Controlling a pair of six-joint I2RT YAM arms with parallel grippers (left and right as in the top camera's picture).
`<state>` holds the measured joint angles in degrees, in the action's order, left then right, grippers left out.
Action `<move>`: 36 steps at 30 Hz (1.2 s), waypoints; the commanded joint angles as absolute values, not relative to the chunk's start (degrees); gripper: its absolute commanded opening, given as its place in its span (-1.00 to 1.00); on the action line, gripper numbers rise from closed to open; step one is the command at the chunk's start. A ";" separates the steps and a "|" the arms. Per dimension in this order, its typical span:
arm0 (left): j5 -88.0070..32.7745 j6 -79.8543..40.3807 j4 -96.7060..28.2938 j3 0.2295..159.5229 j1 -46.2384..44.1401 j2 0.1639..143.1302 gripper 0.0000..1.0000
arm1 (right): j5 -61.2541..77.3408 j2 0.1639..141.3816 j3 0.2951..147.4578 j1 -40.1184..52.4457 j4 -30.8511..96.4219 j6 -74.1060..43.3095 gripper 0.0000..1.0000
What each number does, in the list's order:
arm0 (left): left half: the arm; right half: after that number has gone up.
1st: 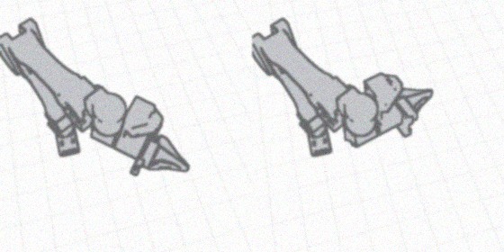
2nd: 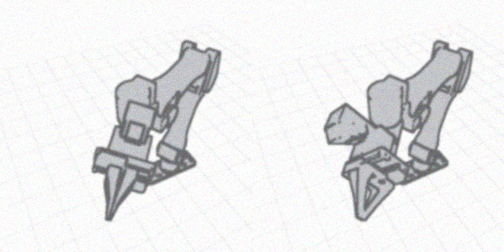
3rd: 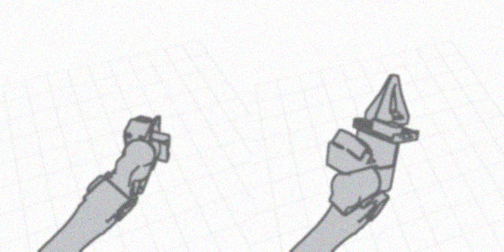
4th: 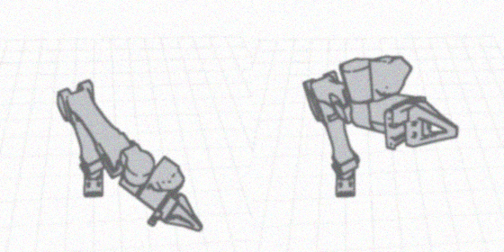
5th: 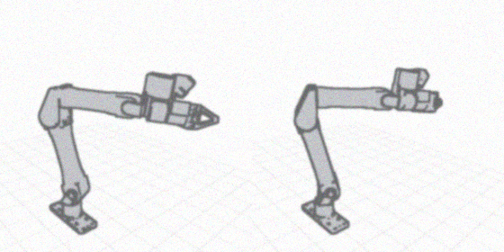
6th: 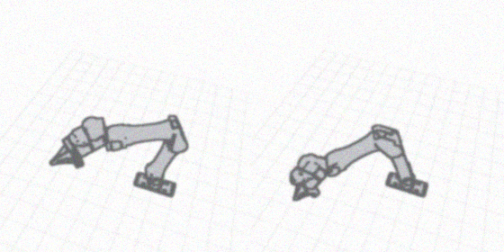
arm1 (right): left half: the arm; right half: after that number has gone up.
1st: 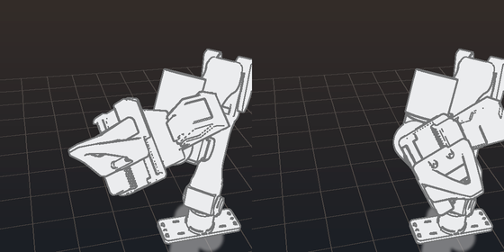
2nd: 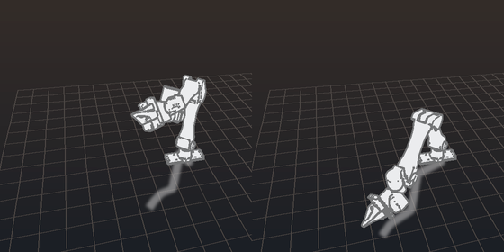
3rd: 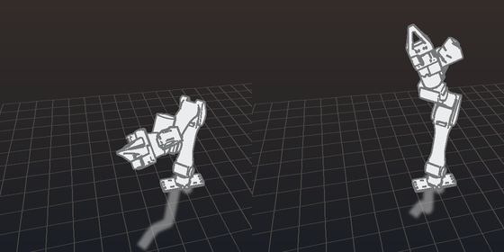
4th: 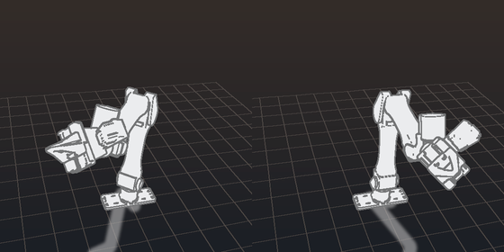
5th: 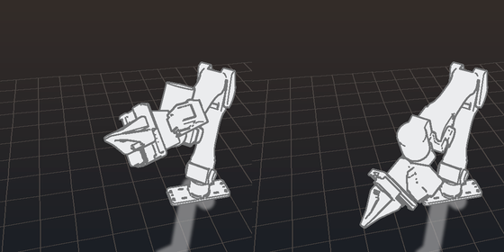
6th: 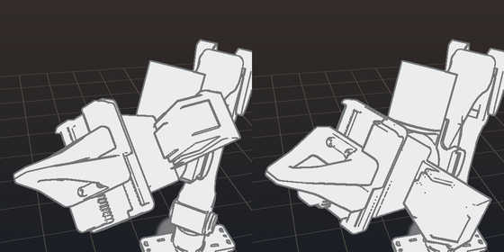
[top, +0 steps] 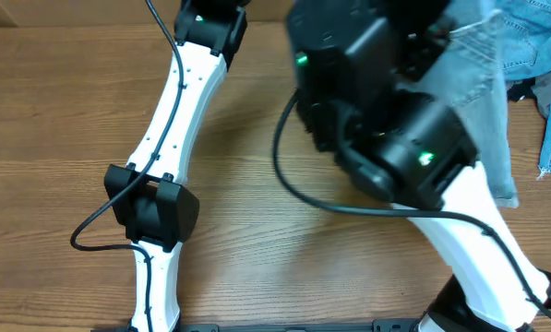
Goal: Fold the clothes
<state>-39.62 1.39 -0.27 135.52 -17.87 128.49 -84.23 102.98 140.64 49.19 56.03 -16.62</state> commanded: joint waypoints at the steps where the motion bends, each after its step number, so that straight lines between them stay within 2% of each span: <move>1: -40.49 9.47 -13.17 136.07 -10.52 129.12 -0.92 | -70.04 105.91 140.62 50.96 66.00 -29.91 -0.92; 3: -40.58 12.16 -18.98 136.07 -8.51 129.08 -0.92 | -58.63 107.72 140.62 49.45 73.30 -40.62 -0.92; 6: -40.53 17.54 -25.65 136.07 -6.70 128.55 -0.92 | -47.20 110.89 140.62 47.40 78.04 -46.37 -0.92; 9: -39.99 21.69 -30.28 136.07 -5.56 127.74 -0.92 | -41.98 112.14 140.62 47.22 78.85 -46.54 -0.92; 14: -35.00 21.93 -32.64 136.07 -4.32 127.46 -0.92 | -32.45 112.31 140.62 47.31 78.96 -46.54 -0.92; 16: -34.09 21.93 -32.58 136.07 -4.23 127.46 -0.92 | -24.29 112.31 140.62 47.46 78.65 -46.46 -0.92; 17: -33.78 21.89 -32.18 136.07 -4.23 127.42 -0.89 | -20.34 112.31 140.62 47.68 78.30 -45.84 -0.92; 18: -31.75 21.26 -31.33 136.09 -4.12 127.35 -0.74 | -14.20 112.31 140.62 48.58 77.41 -42.65 -0.92; 19: -28.49 19.66 -30.06 136.09 -3.95 127.22 -0.40 | -11.92 112.31 140.62 49.52 76.97 -40.21 -0.74; 20: -24.84 16.86 -28.34 136.09 -3.70 127.15 0.09 | -11.00 112.31 140.62 50.87 76.62 -37.47 -0.25; 21: -20.88 12.36 -25.98 136.09 -3.27 127.02 1.00 | -11.07 112.31 140.62 52.31 76.23 -33.61 0.25; 23: -17.74 7.27 -23.75 136.25 -2.24 126.52 1.00 | -11.03 112.31 140.62 54.37 75.57 -24.03 0.93; 24: -17.78 4.54 -23.42 136.40 -1.23 125.73 1.00 | -10.96 112.31 140.62 55.64 75.94 -16.56 1.00; 27: -18.26 -2.68 -24.23 136.40 1.37 123.17 1.00 | -11.27 112.31 140.62 56.47 77.25 -10.59 1.00; 30: -23.64 -1.50 -28.14 136.40 3.27 120.09 1.00 | -15.00 112.01 140.64 54.13 77.67 -11.09 1.00; 36: -26.41 11.38 -44.66 136.40 0.36 115.92 0.83 | -28.08 105.91 140.64 42.54 82.83 -27.81 1.00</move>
<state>-23.83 4.36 -40.27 135.81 4.10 118.87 -20.27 113.06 139.90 48.86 81.41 -19.38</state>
